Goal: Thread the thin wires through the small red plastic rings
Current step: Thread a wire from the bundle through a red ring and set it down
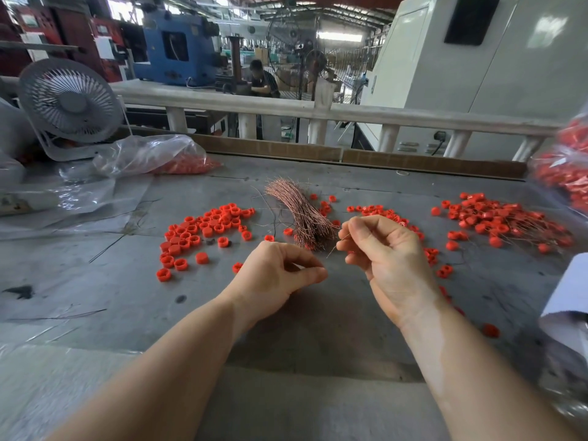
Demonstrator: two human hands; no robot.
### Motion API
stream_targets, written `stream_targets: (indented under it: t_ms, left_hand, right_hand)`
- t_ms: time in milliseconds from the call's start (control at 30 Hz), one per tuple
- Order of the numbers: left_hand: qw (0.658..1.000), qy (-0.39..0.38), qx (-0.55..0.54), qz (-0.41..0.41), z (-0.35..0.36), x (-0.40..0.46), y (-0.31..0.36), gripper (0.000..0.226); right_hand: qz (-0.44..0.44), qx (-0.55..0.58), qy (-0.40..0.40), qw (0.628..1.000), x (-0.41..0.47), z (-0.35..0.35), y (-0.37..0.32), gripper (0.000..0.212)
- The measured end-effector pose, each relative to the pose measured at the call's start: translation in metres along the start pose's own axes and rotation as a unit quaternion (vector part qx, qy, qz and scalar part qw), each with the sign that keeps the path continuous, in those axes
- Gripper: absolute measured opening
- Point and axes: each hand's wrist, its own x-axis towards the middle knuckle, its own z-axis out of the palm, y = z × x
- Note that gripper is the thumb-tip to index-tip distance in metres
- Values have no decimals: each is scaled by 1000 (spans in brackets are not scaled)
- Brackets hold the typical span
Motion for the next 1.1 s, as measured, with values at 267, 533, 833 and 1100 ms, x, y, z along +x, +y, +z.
stream_targets:
  t_ms: [267, 533, 833, 1100]
  left_hand:
    - [989, 83, -103, -61, 0, 3, -4, 16]
    - [918, 175, -334, -126, -8, 11, -10, 12]
    - [839, 250, -464, -133, -18, 13, -9, 15]
    - [833, 242, -479, -136, -18, 13, -11, 16]
  right_hand:
    - [37, 3, 60, 998, 2, -1, -3, 11]
    - [76, -15, 51, 996, 2, -2, -2, 15]
    - [57, -109, 53, 991, 2, -5, 4, 13]
    - [-20, -335, 27, 942, 4, -4, 17, 23]
